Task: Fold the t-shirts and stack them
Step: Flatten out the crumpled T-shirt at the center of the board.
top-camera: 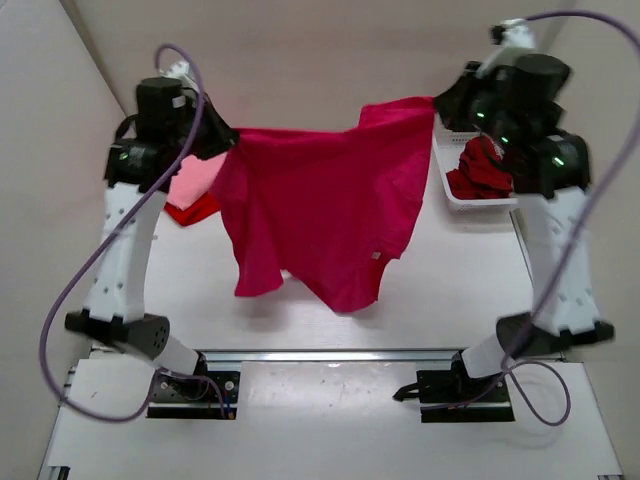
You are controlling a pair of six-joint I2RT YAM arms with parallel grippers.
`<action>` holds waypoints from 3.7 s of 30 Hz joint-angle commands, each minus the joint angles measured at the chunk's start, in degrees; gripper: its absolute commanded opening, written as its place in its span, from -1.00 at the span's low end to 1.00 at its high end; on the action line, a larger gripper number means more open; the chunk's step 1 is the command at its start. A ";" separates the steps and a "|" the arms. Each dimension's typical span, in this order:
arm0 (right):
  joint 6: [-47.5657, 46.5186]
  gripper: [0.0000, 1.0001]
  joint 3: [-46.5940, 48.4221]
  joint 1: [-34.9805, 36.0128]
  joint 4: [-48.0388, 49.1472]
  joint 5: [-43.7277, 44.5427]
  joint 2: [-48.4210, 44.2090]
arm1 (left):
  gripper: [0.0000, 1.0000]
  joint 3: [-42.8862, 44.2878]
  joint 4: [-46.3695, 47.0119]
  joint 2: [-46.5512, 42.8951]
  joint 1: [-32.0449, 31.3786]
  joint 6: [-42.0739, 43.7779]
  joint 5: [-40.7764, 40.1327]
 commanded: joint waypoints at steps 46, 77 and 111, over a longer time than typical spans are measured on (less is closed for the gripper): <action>9.98 -0.99 30.87 -13.16 3.02 -26.00 41.69 | -1.00 14.57 -5.76 30.21 4.66 -1.26 -10.64; 9.70 -0.67 -63.89 8.52 12.57 -15.99 -10.99 | -0.99 -49.65 5.04 -2.51 1.50 -5.83 -3.99; 27.50 -1.00 -91.22 -4.09 51.92 -16.70 -3.09 | 0.00 -81.49 35.71 -13.25 8.97 -16.82 2.26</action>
